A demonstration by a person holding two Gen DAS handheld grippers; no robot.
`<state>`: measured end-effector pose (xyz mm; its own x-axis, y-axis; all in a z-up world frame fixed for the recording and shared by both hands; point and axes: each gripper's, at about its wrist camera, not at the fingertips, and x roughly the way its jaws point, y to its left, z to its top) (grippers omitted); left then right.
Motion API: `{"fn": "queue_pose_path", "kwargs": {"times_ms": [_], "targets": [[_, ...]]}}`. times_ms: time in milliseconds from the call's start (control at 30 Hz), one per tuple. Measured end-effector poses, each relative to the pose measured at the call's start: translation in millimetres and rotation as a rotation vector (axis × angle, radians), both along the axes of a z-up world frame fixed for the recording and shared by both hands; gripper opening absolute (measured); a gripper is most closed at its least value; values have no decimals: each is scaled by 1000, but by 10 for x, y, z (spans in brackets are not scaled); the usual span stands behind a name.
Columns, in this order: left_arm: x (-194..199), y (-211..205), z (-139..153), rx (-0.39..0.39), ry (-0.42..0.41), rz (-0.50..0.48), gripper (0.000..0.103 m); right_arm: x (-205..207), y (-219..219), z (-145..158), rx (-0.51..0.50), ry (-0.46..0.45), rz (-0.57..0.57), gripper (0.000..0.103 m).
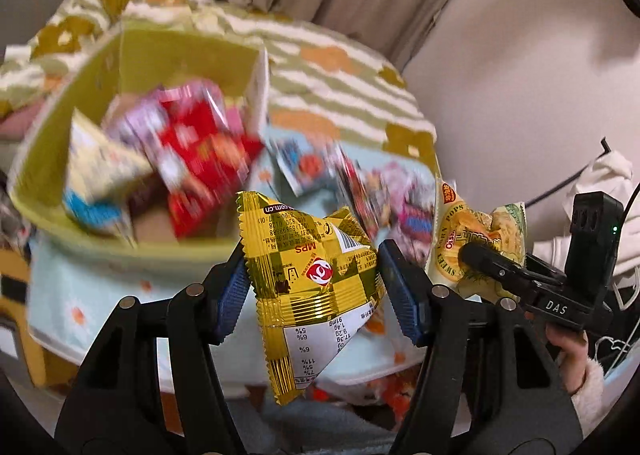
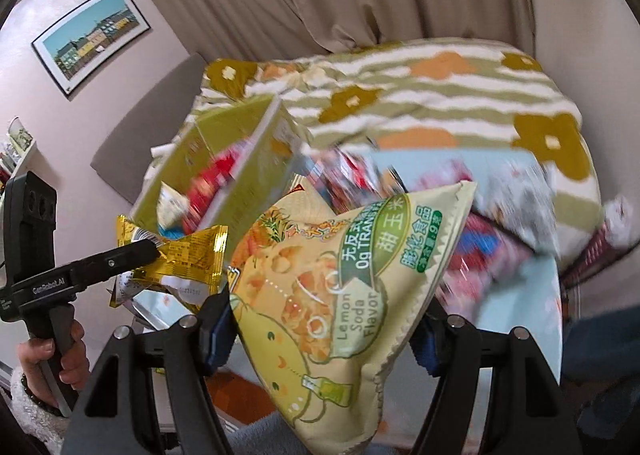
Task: Organize snacks
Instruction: 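Carry the gold bag into the box with the left tool while the right tool carries the lemon-soda bag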
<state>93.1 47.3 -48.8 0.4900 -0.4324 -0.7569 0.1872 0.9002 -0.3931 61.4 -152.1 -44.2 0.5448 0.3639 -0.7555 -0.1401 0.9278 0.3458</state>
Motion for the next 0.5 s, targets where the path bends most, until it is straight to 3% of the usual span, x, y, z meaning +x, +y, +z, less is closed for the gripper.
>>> {"fn": "queue_pose_path", "kwargs": {"times_ms": [267,500], "targets": [[743,637,347,25,-88,47,62,749,714,382,12,-79,69,67],[1500,1141,312,51,-110,68,62,1386,1323,431,17,-98,108,67]]}}
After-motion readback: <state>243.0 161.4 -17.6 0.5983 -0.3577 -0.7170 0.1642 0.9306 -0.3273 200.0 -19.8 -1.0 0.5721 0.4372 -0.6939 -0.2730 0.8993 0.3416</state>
